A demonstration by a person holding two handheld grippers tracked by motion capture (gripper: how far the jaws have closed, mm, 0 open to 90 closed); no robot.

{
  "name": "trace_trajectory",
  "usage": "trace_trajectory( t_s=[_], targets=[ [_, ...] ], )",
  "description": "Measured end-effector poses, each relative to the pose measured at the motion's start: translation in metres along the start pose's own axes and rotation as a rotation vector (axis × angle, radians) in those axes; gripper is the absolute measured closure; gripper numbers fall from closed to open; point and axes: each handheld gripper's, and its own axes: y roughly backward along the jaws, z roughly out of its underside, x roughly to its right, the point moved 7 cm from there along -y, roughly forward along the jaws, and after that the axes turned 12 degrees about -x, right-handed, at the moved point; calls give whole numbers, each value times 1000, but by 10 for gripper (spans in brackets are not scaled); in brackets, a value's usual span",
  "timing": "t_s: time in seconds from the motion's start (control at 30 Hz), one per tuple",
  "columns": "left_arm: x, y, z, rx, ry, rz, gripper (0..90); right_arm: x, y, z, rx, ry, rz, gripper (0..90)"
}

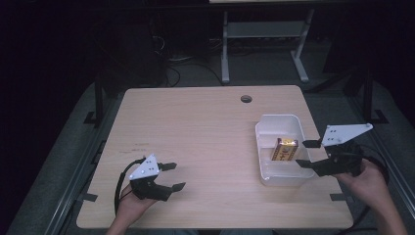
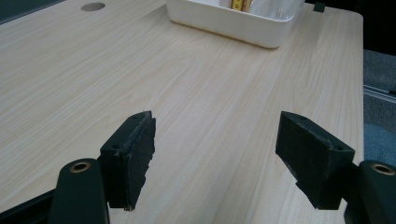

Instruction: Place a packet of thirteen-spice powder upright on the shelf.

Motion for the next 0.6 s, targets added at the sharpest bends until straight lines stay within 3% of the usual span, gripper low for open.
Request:
trace_trajectory(
  t_s=[0.43, 0.6],
  targets=[
    [-2, 1, 1, -5, -1, -9, 273, -44, -4, -5, 66, 40, -59, 332],
    [-4, 2, 2, -4, 4, -14, 271, -62, -14, -11, 61, 72, -68, 319]
  ],
)
